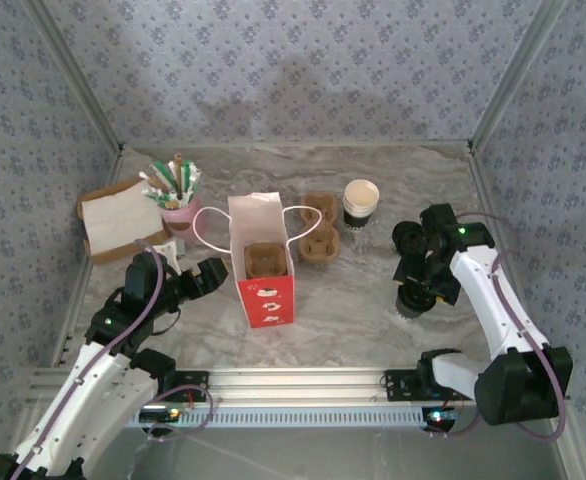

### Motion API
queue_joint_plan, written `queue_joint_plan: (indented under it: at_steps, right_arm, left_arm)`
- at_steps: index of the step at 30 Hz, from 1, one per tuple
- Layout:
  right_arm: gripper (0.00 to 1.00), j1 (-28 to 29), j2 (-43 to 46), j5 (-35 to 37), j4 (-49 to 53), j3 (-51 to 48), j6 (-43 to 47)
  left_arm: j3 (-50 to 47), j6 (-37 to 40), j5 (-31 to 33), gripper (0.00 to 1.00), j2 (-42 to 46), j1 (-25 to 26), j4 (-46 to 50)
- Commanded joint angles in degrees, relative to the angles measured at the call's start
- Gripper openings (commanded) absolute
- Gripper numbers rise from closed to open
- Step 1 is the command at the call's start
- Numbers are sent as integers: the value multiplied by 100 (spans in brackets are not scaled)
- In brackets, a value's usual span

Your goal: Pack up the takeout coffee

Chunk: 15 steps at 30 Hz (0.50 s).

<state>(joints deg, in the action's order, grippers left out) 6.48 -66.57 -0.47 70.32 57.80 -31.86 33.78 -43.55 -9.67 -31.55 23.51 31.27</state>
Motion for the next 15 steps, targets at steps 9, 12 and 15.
queue_joint_plan:
  at_steps: [9, 12, 15]
  right_arm:
    - [86, -60, -164, -63, -90, -146, 48]
    - [84, -73, -172, -44, -101, -155, 49]
    - [83, -71, -181, -42, -117, -173, 48]
  left_arm:
    - [-47, -50, -54, 94, 78, -30, -117]
    - [-55, -46, -49, 94, 70, -30, -127]
    - [-73, -62, -59, 94, 60, -30, -163]
